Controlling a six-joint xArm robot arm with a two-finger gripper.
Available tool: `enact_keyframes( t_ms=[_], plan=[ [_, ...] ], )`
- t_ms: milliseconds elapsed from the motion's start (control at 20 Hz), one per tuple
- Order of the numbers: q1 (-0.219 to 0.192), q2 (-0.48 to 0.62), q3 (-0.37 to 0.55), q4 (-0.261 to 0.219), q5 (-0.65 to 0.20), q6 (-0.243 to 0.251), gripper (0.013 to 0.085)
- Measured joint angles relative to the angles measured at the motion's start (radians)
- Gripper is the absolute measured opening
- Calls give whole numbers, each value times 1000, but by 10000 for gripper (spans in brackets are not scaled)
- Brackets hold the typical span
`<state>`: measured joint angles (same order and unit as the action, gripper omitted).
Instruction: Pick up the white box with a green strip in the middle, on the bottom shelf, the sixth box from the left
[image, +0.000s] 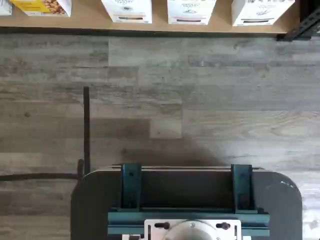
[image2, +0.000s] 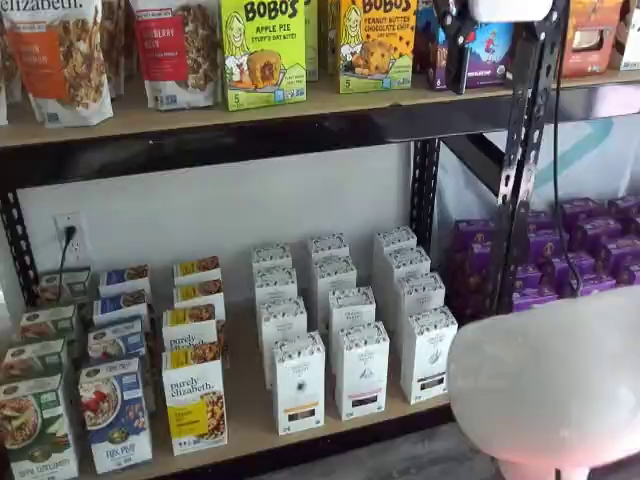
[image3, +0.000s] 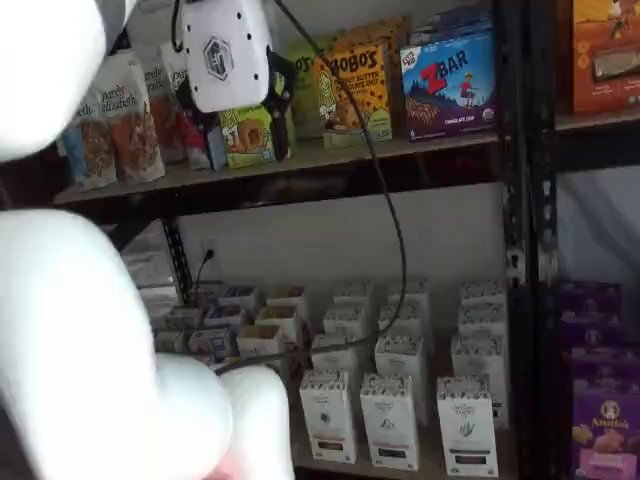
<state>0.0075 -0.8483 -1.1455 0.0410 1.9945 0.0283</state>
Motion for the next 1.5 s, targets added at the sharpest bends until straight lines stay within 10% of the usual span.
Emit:
enact_keyframes(
  t_ms=[450,1500],
  plan=[
    [101,-25,48,-122,-46,56,850],
    [-100,-98,580,-139,-571,-93,850]
  ],
)
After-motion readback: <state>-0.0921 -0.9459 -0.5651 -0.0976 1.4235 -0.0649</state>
